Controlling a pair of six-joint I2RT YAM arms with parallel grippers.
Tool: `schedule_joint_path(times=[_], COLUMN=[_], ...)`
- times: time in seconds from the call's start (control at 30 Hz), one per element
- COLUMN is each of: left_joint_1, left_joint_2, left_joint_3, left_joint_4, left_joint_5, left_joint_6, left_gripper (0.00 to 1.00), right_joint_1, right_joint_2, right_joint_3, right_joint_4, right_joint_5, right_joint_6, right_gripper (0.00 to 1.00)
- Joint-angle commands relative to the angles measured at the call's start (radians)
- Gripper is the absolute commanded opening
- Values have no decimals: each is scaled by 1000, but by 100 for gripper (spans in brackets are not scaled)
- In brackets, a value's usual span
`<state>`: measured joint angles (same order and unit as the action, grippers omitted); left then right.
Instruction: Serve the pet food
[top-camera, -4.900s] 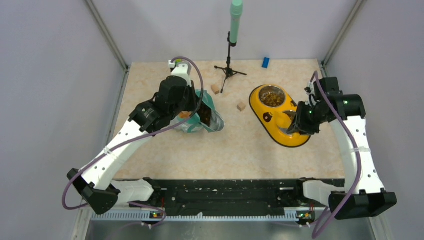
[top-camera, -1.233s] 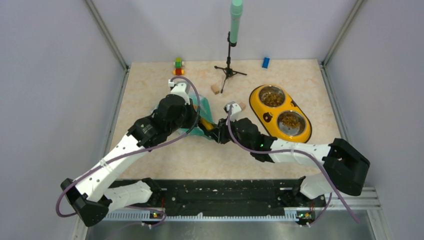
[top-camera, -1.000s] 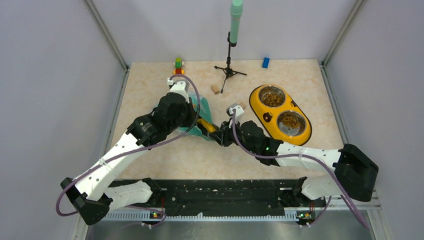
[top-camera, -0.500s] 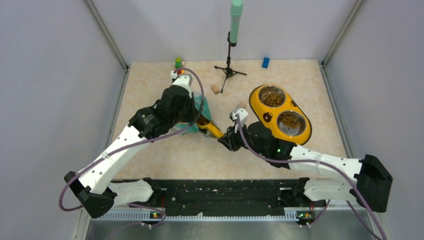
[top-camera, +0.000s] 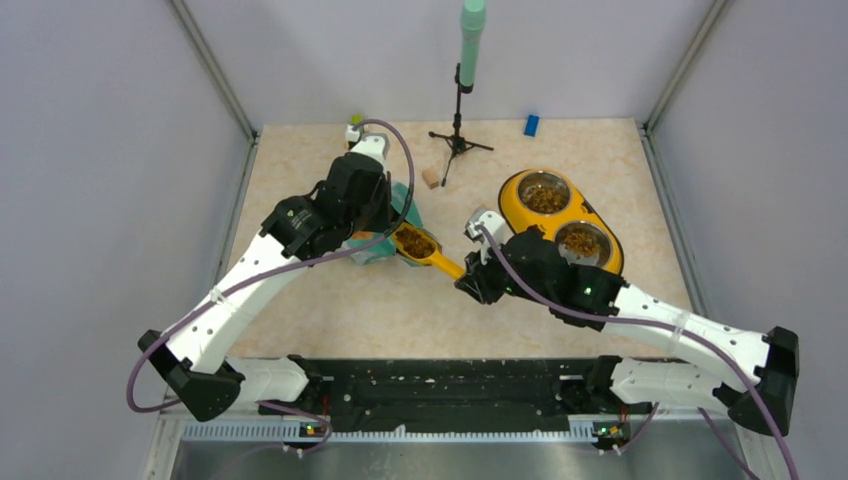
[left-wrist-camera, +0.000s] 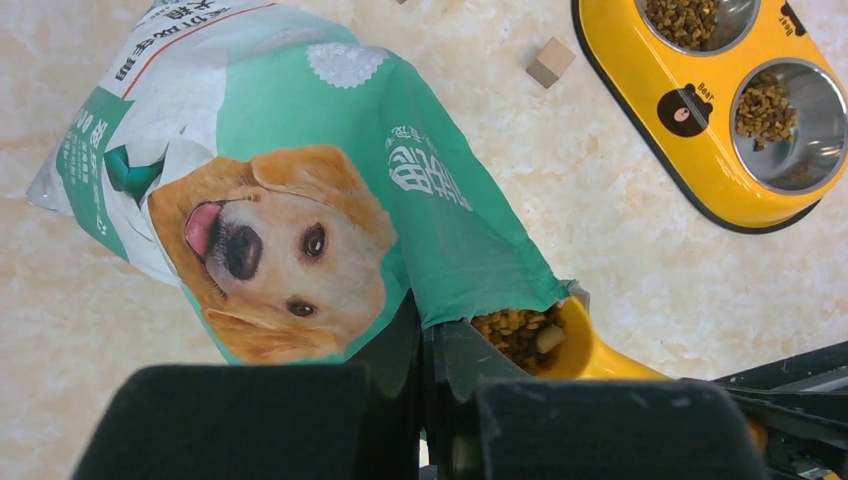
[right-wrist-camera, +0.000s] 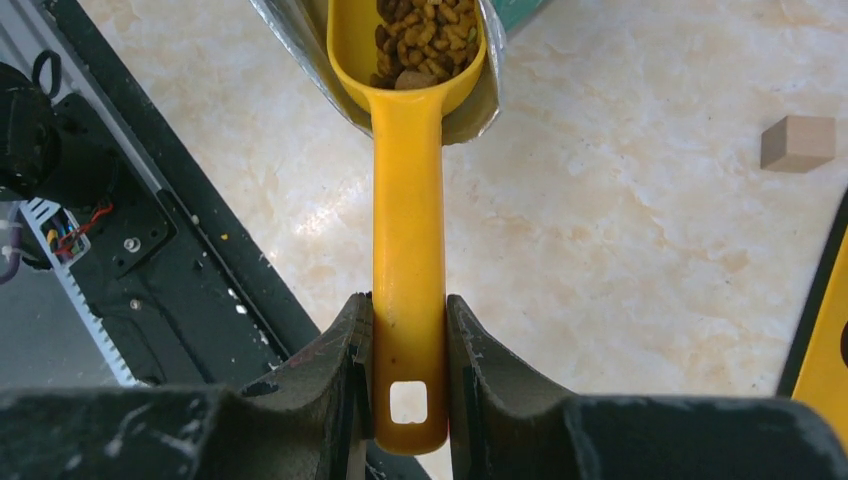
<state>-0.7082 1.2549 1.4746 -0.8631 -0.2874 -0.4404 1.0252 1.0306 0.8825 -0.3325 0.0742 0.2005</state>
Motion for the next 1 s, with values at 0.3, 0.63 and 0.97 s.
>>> schedule_joint_path(times=[0.3,0.63,0.97], left_joint_1=[-1,10,38], left_joint_2=[-19,29,65], left_joint_3=[109,144,137], left_joint_4=[110,104,139], left_joint_5=[-31,5,21], left_joint_6=[66,58,59], left_gripper=[0,0,0], right_joint_1=[4,3,4], right_joint_2=[-129,-185,-247], right_joint_3=[166,244,274], right_joint_4=[-318,-466,-525], right_joint_5=[-7,18,18], right_joint_6=[-4,1,65], right_gripper=[0,0,0])
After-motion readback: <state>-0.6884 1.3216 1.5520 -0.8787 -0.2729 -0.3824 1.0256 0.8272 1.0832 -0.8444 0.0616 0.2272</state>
